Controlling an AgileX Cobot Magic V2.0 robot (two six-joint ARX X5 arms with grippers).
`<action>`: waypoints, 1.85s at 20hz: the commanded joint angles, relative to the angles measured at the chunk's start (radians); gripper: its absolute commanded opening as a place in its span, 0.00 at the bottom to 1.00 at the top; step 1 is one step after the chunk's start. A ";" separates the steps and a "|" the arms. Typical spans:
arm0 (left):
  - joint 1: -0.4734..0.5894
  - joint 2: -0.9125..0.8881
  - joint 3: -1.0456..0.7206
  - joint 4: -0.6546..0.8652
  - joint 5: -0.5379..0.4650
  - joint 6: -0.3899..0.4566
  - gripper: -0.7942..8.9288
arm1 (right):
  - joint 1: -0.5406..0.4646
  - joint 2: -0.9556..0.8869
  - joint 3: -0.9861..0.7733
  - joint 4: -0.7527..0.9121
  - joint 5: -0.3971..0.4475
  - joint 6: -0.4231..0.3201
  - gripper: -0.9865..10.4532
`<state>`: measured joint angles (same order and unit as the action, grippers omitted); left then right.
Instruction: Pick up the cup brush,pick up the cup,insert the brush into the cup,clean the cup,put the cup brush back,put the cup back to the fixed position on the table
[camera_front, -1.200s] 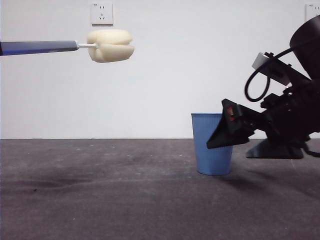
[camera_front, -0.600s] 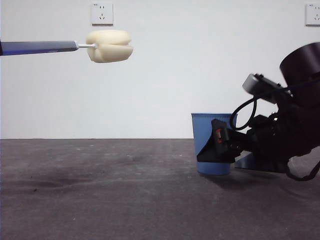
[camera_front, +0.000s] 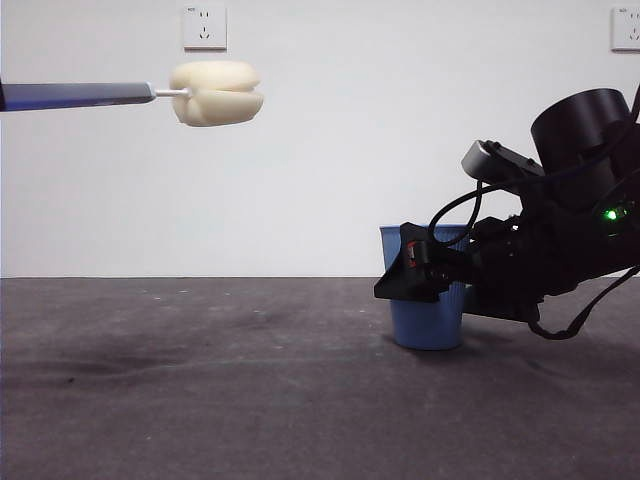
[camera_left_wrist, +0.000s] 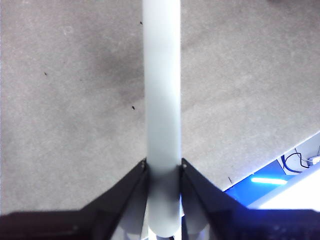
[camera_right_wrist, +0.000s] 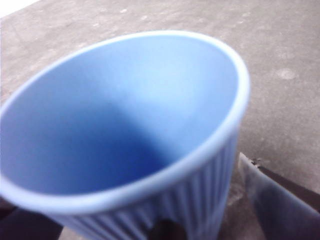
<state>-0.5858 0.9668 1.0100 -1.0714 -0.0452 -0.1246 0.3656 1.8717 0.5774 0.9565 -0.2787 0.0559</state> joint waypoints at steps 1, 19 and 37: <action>-0.002 0.000 0.006 0.005 0.000 -0.010 0.07 | 0.003 0.025 0.002 0.003 0.005 0.007 0.44; -0.002 0.003 0.006 0.001 -0.005 0.140 0.07 | 0.037 -0.356 0.012 -0.512 0.054 -0.144 0.08; -0.088 0.161 0.006 0.024 -0.003 0.366 0.07 | 0.186 -0.576 0.297 -1.481 0.656 -0.972 0.08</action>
<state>-0.6701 1.1255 1.0100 -1.0554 -0.0490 0.2279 0.5499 1.2919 0.8726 -0.5308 0.3737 -0.8402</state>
